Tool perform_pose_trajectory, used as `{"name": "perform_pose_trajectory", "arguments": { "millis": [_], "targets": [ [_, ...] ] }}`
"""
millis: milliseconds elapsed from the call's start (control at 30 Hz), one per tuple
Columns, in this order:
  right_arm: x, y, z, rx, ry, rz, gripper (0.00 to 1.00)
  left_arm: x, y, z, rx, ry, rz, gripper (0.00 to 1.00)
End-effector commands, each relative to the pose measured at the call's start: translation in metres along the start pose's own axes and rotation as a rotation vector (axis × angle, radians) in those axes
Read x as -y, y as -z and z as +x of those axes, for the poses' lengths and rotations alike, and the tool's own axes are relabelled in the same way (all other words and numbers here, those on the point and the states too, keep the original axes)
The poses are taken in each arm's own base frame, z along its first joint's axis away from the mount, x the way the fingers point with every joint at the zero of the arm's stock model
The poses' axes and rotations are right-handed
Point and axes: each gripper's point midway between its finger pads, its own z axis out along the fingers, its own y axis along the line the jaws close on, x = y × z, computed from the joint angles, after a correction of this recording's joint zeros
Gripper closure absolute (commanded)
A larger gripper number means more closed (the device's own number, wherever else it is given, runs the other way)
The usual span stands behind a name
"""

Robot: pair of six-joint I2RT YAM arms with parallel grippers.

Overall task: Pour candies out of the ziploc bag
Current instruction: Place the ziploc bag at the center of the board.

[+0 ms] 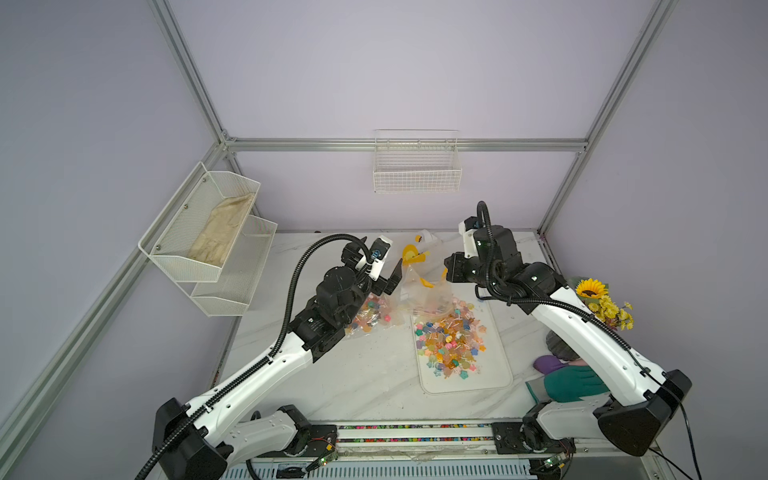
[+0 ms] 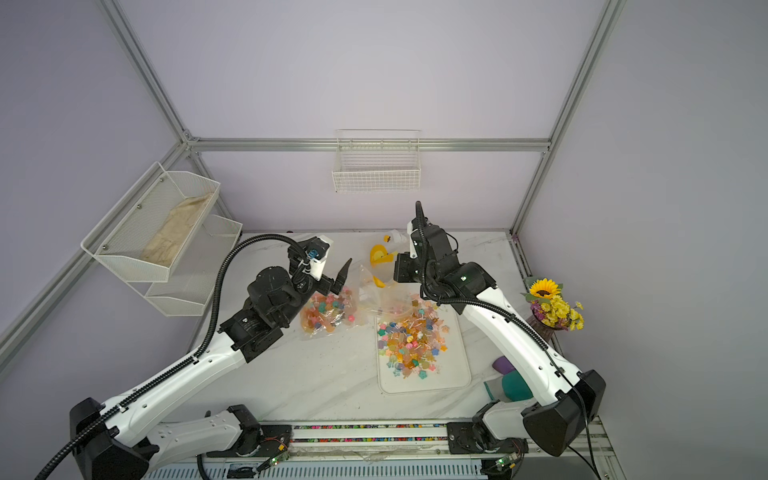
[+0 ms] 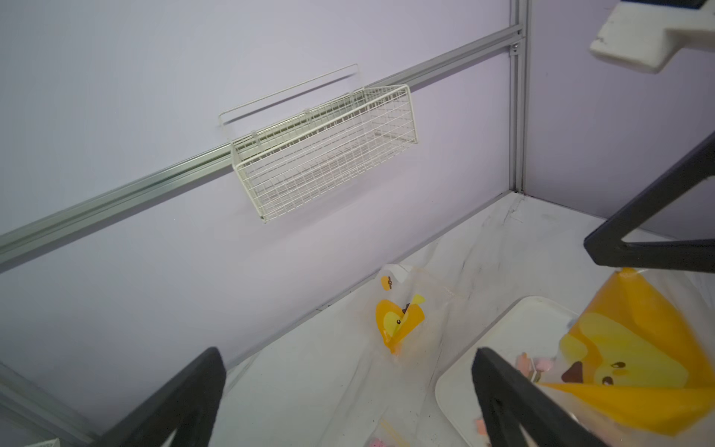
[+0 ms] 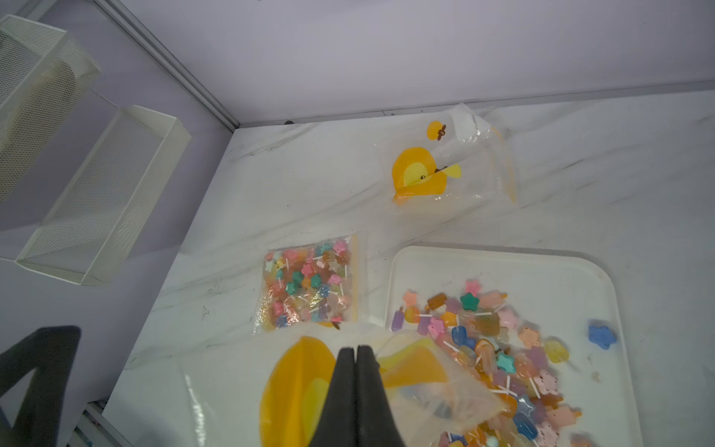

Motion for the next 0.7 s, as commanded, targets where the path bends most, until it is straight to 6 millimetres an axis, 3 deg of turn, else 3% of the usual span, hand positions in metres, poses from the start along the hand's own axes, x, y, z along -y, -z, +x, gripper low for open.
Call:
{"name": "perform_pose_trajectory", "arguments": {
  "millis": [0,300,433,667],
  "targets": [
    [-0.026,-0.012,-0.01,-0.005,0.018,-0.117,1.0,-0.013,0.016,-0.019,0.045,0.147,-0.001,0.0],
    [-0.071,-0.049,-0.019,-0.024,0.056,-0.262,1.0,-0.048,0.047,-0.007,0.016,0.246,-0.097,0.0],
    [-0.091,-0.076,-0.023,-0.043,0.025,-0.346,1.0,-0.062,0.061,-0.004,0.014,0.28,-0.14,0.0],
    [-0.149,-0.136,-0.031,-0.056,0.019,-0.535,1.0,-0.081,0.087,-0.003,0.043,0.287,-0.221,0.0]
  ]
}}
